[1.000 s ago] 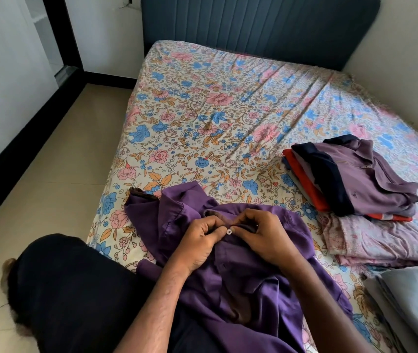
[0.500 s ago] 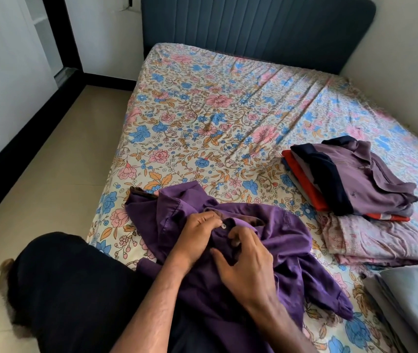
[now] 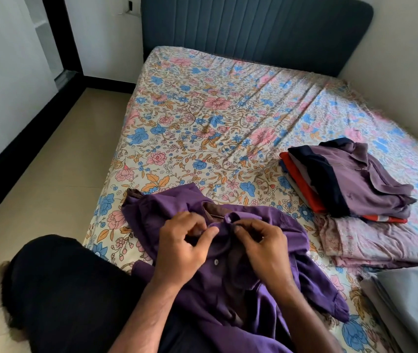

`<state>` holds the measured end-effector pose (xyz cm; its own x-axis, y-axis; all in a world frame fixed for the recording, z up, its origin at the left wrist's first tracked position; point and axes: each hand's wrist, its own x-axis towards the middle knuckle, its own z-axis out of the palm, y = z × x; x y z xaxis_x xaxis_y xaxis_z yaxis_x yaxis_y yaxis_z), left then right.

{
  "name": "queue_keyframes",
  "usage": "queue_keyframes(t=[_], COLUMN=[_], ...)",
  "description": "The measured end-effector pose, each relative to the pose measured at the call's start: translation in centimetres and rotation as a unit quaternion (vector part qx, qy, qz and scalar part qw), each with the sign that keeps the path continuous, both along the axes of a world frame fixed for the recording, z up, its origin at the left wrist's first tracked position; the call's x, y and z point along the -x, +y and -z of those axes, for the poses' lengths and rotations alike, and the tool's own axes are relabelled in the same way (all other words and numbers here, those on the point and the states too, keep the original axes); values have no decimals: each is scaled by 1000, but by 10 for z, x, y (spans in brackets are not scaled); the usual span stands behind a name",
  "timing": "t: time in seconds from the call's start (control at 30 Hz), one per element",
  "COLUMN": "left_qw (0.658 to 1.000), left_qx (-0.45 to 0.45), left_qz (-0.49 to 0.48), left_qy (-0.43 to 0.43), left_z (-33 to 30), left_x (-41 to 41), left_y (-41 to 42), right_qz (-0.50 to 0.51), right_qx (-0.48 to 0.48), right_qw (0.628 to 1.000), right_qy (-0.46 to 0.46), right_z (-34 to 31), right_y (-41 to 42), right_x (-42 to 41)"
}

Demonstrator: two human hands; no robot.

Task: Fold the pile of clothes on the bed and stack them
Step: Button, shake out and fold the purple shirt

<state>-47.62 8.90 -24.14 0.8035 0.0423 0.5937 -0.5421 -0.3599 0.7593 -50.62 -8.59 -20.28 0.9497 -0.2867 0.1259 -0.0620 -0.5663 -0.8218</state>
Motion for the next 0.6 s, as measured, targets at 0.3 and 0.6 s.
queue_keyframes(t=[0.3,0.6], left_qw=[991,933], left_qx=[-129,-307], left_qz=[11,-3], left_qy=[-27,188], left_z=[-2,-5], left_x=[16,28], left_y=[-6,-1], right_qz=[26,-23], right_qx=[-54,63], right_qw=[998,997], right_qy=[-2,34], right_z=[-2,-8], right_y=[-4,4], right_x=[-7,0])
